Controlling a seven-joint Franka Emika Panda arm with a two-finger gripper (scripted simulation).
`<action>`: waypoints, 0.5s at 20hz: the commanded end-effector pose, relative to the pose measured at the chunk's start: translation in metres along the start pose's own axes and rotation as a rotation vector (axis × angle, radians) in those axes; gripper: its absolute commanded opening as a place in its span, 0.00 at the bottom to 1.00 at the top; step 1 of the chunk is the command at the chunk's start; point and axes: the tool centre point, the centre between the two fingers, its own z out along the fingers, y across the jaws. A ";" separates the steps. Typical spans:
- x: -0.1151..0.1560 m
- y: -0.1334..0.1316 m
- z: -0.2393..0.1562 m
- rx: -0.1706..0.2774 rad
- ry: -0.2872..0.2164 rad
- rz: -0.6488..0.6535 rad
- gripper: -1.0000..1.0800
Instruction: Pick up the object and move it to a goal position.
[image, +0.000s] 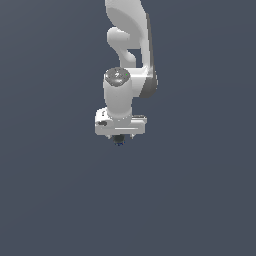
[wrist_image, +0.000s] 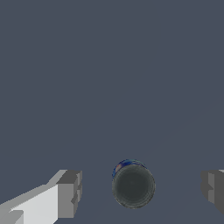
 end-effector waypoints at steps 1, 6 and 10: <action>-0.015 0.004 0.018 0.001 -0.004 -0.024 0.96; -0.042 0.010 0.046 0.004 -0.011 -0.066 0.96; -0.058 0.012 0.060 0.006 -0.014 -0.088 0.96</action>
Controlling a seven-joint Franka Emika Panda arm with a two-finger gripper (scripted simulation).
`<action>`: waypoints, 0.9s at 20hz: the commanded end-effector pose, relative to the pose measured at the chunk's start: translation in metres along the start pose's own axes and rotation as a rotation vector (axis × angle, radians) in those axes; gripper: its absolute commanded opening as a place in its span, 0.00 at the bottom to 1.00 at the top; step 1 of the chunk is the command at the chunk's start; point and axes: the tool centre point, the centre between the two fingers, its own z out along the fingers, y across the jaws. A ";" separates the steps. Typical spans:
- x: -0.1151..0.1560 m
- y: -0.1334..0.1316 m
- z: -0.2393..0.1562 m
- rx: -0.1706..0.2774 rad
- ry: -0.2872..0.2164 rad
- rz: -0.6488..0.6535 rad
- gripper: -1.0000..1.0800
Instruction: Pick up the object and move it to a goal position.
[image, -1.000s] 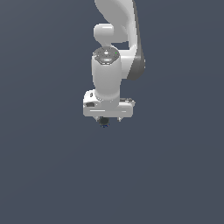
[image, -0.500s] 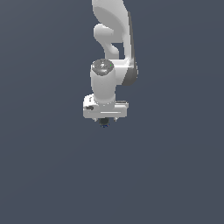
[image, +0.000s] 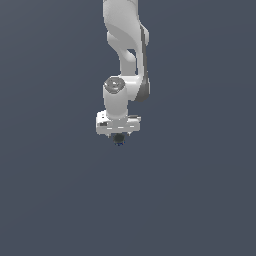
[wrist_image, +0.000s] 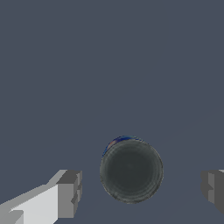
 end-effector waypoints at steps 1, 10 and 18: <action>-0.009 0.000 0.007 0.001 -0.001 -0.014 0.96; -0.016 0.001 0.015 0.003 -0.003 -0.023 0.96; -0.017 0.000 0.043 0.003 -0.002 -0.024 0.96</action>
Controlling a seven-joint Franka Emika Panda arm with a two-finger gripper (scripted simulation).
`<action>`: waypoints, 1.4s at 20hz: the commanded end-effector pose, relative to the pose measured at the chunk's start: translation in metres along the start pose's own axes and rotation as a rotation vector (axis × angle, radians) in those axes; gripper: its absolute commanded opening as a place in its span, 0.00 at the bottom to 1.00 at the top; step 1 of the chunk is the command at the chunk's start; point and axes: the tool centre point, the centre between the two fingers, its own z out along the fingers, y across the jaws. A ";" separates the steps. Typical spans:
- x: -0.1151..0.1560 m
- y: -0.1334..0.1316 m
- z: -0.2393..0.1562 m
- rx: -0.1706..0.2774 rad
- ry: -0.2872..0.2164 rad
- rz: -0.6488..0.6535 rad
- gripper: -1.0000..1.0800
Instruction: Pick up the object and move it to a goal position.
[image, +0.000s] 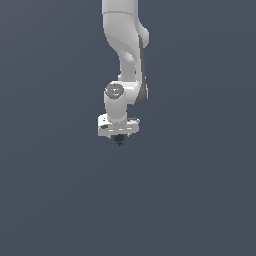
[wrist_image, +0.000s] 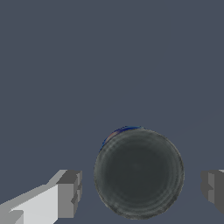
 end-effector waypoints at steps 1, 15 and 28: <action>-0.001 0.000 0.012 0.000 -0.001 -0.001 0.96; -0.001 0.000 0.029 0.000 0.000 -0.001 0.00; 0.014 -0.021 0.022 0.000 0.000 -0.001 0.00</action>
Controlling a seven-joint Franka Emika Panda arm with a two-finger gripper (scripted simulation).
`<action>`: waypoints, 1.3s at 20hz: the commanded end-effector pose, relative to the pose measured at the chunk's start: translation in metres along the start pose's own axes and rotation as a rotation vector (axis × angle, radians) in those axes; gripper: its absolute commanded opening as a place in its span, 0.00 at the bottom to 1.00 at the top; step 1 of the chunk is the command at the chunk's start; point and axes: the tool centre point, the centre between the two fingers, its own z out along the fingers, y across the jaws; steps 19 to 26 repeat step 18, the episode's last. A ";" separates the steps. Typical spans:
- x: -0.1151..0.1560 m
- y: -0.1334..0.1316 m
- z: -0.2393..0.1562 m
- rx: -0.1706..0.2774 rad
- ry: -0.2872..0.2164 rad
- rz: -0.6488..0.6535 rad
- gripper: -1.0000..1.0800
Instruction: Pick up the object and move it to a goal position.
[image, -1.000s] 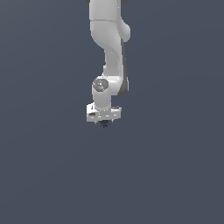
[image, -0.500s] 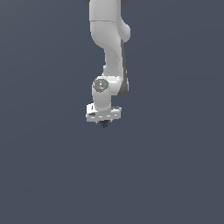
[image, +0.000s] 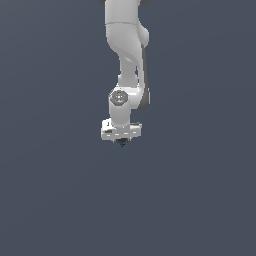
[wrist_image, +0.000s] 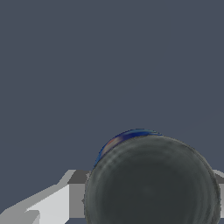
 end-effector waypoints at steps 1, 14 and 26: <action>0.009 -0.013 -0.004 0.000 0.001 -0.002 0.00; 0.061 -0.078 -0.024 0.001 0.001 -0.002 0.00; 0.064 -0.081 -0.025 0.001 0.001 -0.002 0.00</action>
